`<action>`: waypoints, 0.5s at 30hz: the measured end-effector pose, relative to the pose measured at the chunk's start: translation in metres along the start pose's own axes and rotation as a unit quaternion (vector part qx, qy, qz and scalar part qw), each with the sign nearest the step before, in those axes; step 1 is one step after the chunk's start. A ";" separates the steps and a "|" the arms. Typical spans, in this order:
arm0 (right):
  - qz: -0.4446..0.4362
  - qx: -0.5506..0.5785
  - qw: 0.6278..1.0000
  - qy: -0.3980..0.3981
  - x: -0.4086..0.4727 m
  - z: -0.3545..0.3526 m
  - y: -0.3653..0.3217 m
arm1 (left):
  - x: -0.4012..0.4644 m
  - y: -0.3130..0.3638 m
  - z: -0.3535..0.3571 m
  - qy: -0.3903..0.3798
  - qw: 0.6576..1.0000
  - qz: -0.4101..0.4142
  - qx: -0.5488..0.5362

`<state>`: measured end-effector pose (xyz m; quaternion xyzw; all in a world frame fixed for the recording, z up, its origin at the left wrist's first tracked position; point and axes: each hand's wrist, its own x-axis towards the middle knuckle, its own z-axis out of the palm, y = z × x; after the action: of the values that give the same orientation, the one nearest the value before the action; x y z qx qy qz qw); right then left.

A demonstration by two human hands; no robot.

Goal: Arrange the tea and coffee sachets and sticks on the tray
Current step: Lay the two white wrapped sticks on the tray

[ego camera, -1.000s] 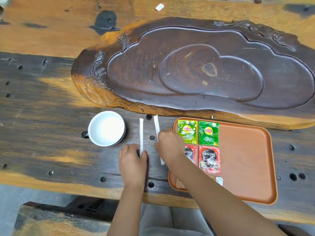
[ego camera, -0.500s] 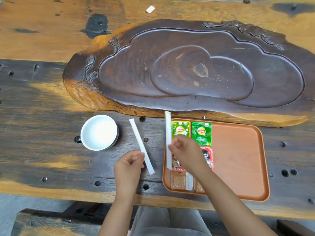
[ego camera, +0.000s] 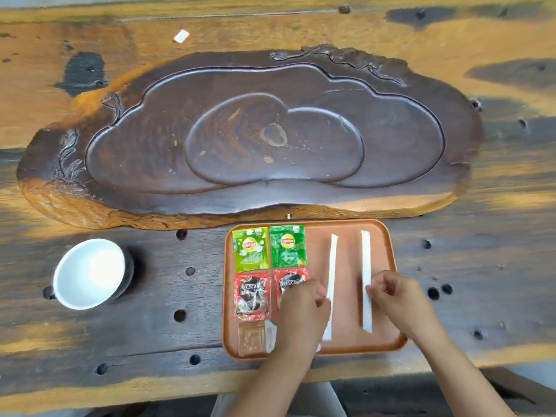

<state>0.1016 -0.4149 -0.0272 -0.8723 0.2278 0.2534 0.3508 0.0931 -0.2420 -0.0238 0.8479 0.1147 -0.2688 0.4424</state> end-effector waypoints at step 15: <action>-0.164 -0.195 0.963 0.089 0.007 -0.015 0.019 | -0.004 0.013 0.010 0.039 0.991 0.039 0.122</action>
<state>0.1007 -0.4394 -0.0314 -0.9683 0.0581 0.1529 0.1886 0.0920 -0.2576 -0.0174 0.9089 0.0651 -0.2304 0.3413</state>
